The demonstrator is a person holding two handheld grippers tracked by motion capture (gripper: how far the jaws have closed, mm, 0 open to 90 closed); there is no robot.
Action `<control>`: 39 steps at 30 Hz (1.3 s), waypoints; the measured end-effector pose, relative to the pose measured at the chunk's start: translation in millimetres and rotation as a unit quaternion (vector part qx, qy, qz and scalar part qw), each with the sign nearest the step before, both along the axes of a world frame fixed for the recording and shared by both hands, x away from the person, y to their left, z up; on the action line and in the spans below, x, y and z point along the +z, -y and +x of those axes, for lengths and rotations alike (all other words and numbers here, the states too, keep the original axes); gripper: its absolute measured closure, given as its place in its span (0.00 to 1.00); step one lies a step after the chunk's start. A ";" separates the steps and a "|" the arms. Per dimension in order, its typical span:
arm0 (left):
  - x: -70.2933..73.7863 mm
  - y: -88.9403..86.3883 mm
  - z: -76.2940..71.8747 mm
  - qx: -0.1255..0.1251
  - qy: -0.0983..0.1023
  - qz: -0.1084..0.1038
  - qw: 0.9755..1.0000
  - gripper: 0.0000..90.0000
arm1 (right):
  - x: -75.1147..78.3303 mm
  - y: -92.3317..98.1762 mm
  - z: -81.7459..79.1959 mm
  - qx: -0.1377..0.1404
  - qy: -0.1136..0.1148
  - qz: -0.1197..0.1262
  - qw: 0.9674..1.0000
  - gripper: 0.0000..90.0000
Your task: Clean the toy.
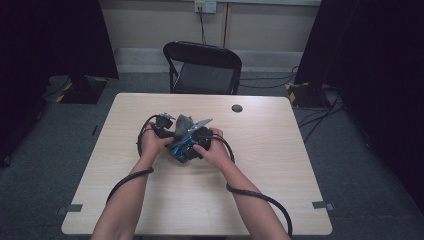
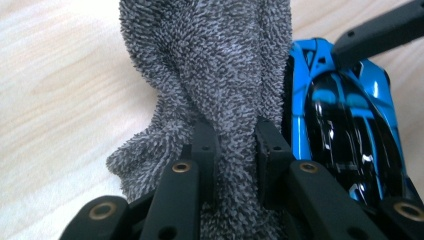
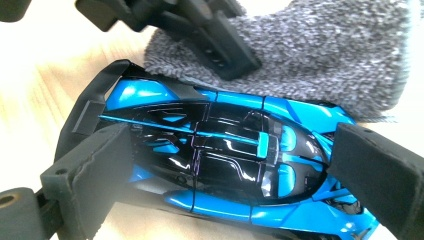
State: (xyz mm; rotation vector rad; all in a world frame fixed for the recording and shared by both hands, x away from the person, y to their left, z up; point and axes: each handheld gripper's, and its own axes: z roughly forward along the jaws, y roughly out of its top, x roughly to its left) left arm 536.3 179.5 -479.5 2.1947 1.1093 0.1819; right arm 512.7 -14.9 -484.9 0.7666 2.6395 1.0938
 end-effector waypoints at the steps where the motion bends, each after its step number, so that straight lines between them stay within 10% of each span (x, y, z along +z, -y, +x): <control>1: -0.3 -2.9 -3.4 0.002 0.000 -0.005 1.000 0.83 | -0.1 0.0 0.0 0.000 0.000 0.000 1.000 0.04; 39: 4.2 -51.2 -72.6 -0.007 -0.014 -0.022 1.000 0.83 | -0.7 0.7 -1.3 -0.003 0.003 0.003 1.000 0.04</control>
